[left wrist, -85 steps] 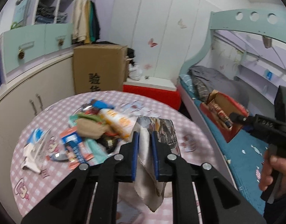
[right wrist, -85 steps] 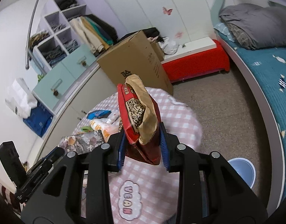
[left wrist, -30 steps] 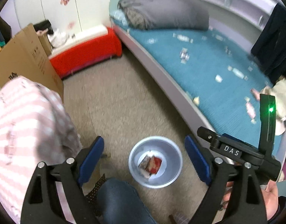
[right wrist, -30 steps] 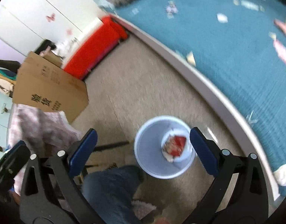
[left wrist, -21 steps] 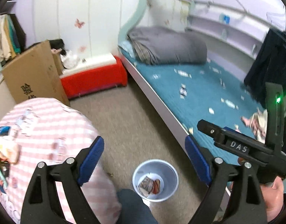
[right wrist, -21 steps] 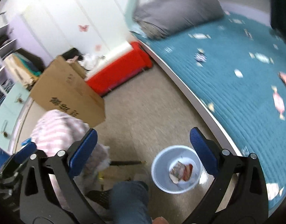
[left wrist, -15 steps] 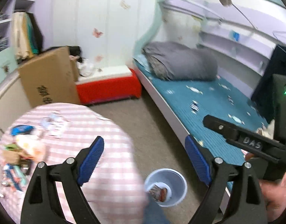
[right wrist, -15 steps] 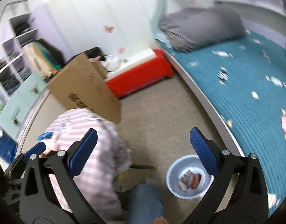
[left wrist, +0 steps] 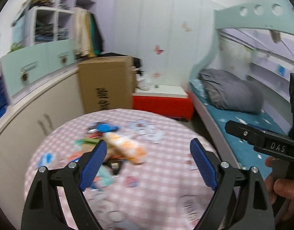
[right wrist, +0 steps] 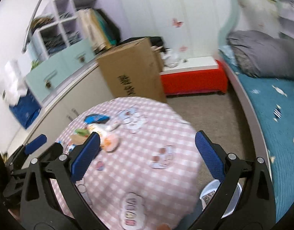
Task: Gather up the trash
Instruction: 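Move both tools back over the table, then grasp the white plastic bag with the right tool while the left tool grasps the tissue box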
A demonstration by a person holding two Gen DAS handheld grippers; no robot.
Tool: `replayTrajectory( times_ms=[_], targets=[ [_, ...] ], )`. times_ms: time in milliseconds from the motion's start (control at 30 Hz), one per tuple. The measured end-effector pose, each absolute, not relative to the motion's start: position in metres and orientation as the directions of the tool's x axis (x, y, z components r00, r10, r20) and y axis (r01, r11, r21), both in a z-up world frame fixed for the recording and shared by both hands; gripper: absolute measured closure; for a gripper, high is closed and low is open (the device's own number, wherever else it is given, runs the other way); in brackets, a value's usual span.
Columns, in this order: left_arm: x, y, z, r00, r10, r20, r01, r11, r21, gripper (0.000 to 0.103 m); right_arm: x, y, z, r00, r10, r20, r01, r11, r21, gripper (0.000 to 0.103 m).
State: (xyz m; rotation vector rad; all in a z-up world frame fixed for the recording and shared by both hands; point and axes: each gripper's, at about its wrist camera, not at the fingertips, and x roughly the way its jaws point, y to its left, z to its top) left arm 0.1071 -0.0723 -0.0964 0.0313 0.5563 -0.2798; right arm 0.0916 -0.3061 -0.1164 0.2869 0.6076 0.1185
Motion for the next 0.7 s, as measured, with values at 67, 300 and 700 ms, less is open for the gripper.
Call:
replayTrajectory(
  times_ms=[67,300,700],
  targets=[
    [0.111,-0.043,-0.102,0.821,-0.208,-0.531,0.215,0.975,-0.049,0.017,0.105,-0.285,-0.119,0.799,0.216,-0.562,-0.063,0.958,0.279,0.006],
    [0.132,0.046,-0.13,0.807,-0.056,-0.588,0.012,0.997,-0.078,0.017,0.157,-0.221,-0.152,0.707,0.291,-0.645,-0.182,0.955,0.233,0.006],
    [0.173,0.124,-0.187,0.71,0.116,-0.695,-0.164,0.986,-0.003,0.017,0.228,-0.163,-0.203,0.571,0.357,-0.739,-0.305,0.928,0.213,0.012]
  ],
)
